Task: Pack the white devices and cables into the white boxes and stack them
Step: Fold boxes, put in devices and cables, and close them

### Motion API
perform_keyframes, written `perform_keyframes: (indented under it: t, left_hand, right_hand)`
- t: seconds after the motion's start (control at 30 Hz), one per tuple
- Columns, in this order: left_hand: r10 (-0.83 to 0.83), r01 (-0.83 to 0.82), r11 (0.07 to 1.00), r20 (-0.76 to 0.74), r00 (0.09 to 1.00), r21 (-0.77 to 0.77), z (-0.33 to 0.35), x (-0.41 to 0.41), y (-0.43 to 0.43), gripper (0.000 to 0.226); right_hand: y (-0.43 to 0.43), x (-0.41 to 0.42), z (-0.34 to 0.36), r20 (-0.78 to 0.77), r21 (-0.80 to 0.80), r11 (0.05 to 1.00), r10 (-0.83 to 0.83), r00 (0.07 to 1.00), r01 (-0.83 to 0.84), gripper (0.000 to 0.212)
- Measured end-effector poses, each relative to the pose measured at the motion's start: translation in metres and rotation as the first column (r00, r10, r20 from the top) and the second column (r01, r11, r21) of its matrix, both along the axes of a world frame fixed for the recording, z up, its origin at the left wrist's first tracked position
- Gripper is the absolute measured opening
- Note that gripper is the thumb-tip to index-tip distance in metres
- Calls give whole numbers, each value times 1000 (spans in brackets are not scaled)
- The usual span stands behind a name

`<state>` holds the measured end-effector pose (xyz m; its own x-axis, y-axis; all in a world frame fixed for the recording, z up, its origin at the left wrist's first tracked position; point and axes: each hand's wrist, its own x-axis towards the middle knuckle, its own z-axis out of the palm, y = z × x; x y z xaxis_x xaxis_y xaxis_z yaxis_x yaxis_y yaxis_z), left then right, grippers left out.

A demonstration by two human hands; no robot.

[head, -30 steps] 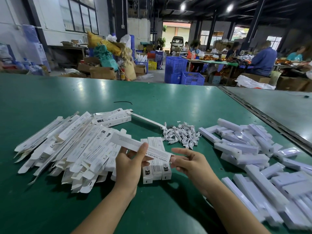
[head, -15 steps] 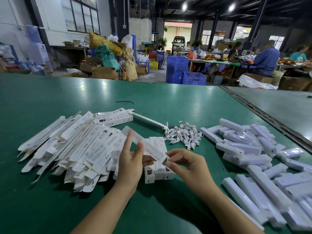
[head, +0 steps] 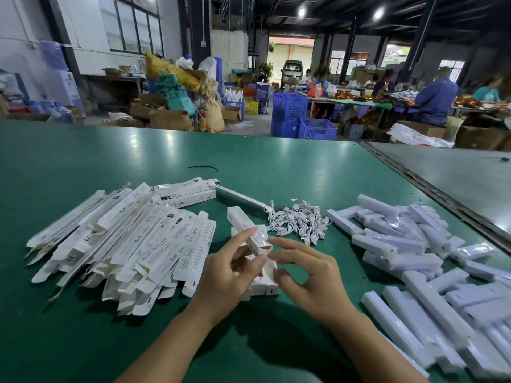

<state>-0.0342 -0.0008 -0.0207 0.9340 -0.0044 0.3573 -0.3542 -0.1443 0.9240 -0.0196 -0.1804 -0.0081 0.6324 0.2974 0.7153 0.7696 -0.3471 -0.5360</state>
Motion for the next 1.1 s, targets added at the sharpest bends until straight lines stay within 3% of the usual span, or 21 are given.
perform_keyframes:
  t: [0.13, 0.33, 0.57, 0.73, 1.1]
  left_hand:
    - [22, -24, 997, -31, 999, -69, -1, 4, 1, 45]
    - [-82, 55, 973, -109, 991, -224, 1, 5, -1, 33]
    - [-172, 132, 957, -142, 975, -258, 4, 4, 1, 35]
    - [-234, 180, 940, -165, 958, -290, 4, 6, 3, 42]
    - [-214, 155, 933, -155, 964, -325, 2, 6, 3, 29]
  right_hand:
    - [-2, 1, 1, 13, -119, 990, 72, 997, -70, 45]
    - [2, 2, 1, 80, -37, 999, -2, 997, 5, 18]
    - [3, 0, 1, 50, 8, 999, -53, 997, 52, 19]
    - [8, -1, -3, -22, 126, 985, -117, 993, 119, 23]
    - [7, 2, -4, 78, 66, 993, -102, 992, 97, 15]
